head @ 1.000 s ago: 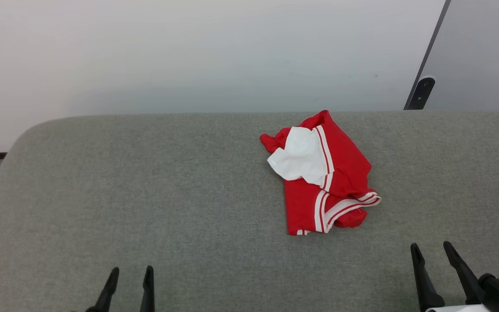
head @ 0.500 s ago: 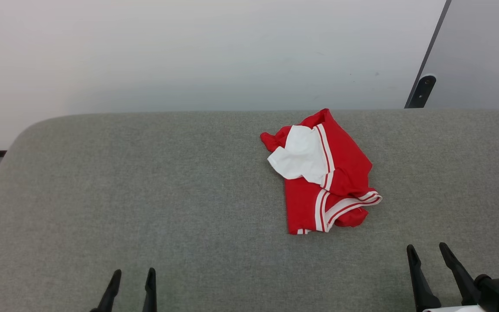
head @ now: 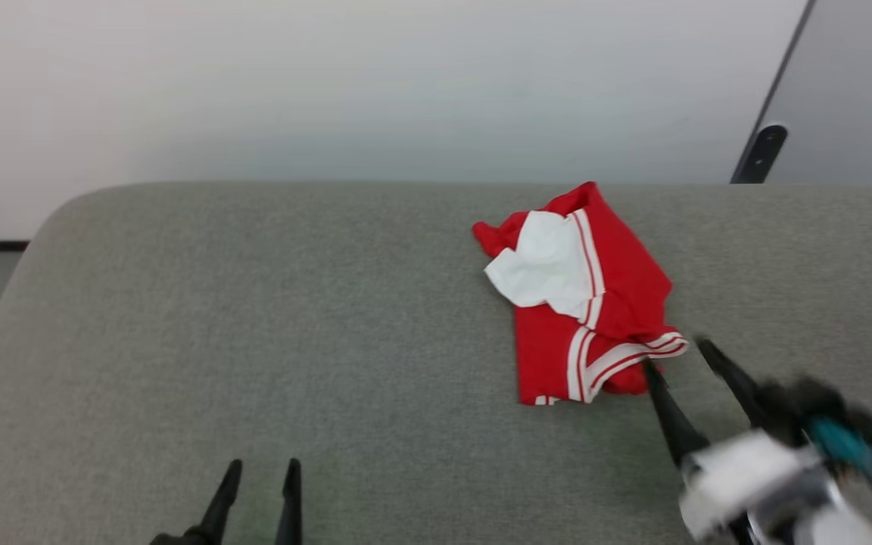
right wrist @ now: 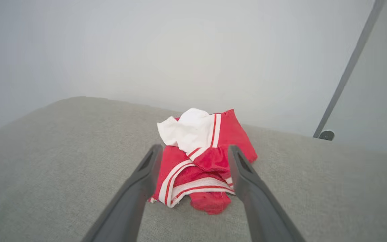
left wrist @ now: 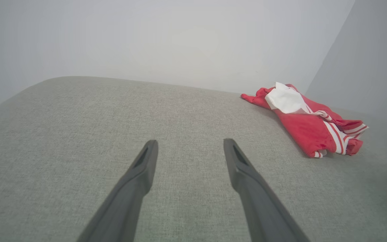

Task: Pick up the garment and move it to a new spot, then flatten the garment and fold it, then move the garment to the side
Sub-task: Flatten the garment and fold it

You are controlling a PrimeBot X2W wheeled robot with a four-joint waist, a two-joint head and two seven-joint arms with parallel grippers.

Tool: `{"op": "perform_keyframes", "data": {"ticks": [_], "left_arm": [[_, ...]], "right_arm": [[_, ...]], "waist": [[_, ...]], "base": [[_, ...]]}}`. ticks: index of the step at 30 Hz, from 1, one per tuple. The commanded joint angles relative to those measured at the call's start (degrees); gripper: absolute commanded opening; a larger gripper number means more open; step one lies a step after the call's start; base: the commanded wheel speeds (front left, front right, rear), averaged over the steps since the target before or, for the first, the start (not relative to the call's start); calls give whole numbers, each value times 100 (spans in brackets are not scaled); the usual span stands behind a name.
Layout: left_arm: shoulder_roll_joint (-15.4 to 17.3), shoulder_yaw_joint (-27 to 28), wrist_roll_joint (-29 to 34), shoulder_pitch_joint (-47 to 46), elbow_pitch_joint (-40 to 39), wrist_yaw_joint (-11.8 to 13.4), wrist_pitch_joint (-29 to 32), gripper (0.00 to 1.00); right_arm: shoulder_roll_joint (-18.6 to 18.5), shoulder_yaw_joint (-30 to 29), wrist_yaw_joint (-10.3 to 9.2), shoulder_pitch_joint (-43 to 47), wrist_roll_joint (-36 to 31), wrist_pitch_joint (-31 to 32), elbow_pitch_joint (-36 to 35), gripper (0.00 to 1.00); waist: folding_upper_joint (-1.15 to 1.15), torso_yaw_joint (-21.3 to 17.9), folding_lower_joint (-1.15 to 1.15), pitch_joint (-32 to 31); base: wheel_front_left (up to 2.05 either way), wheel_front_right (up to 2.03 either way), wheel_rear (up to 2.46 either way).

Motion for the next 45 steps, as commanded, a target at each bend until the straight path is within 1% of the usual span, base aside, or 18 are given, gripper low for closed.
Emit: {"op": "perform_keyframes", "data": {"ticks": [1,3,4,6,8,12,17,19,23,32,35,37,45], "left_arm": [[-35,-74,-45,-129,51,-40,-1,100],[-55,-134,-84,-220,104,-43,-1,100],[-55,-134,-84,-220,104,-43,-1,100],[-74,-196,-125,-327,169,-55,0,100],[-84,-253,-181,-417,231,-62,0,100],[-97,-378,-358,-586,335,-65,0,100],[-98,-571,-594,-769,440,-41,0,100],[-97,-652,-654,-846,476,-20,0,100],[-99,-774,-772,-984,521,9,0,100],[-97,-893,-894,-1111,558,51,0,100],[-97,-876,-883,-1123,561,46,0,100],[-97,-857,-876,-1137,572,43,0,100],[-96,-837,-840,-1104,614,31,0,100]], "right_arm": [[-220,375,-8,-589,-89,385,47,100],[-441,757,-8,-1147,-29,828,171,100],[-441,757,-8,-1147,-29,828,171,100],[-714,1167,-8,-1722,76,1267,341,100],[-940,1560,-8,-2205,332,1724,567,100],[-1529,2266,-8,-3048,795,2453,990,100],[-2033,3027,-9,-3744,1543,3187,1397,100],[-2174,3319,-8,-3988,1707,3313,1514,100],[-2266,3679,-8,-4390,2024,3385,1756,100],[-2311,4247,-8,-4822,2304,3221,2252,100],[-2329,4423,-8,-4919,2383,3163,2323,35],[-2336,4491,-8,-4996,2401,3102,2379,0],[-2246,4638,-8,-5141,2555,2762,2579,0]], "waist": [[0,202,0,195],[0,320,0,311],[0,320,0,311],[0,462,0,439],[0,607,0,559],[0,874,0,788],[0,1078,0,1047],[0,1140,0,1132],[0,1210,0,1280],[0,1280,0,1467],[0,1269,0,1492],[0,1255,0,1503],[0,1148,0,1432]], "base": [[0,0,0],[0,0,0],[0,0,0],[0,0,0],[0,0,0],[0,0,0],[0,0,0],[0,0,0],[0,0,0],[0,0,0],[0,0,0],[0,0,0],[0,0,0]]}}
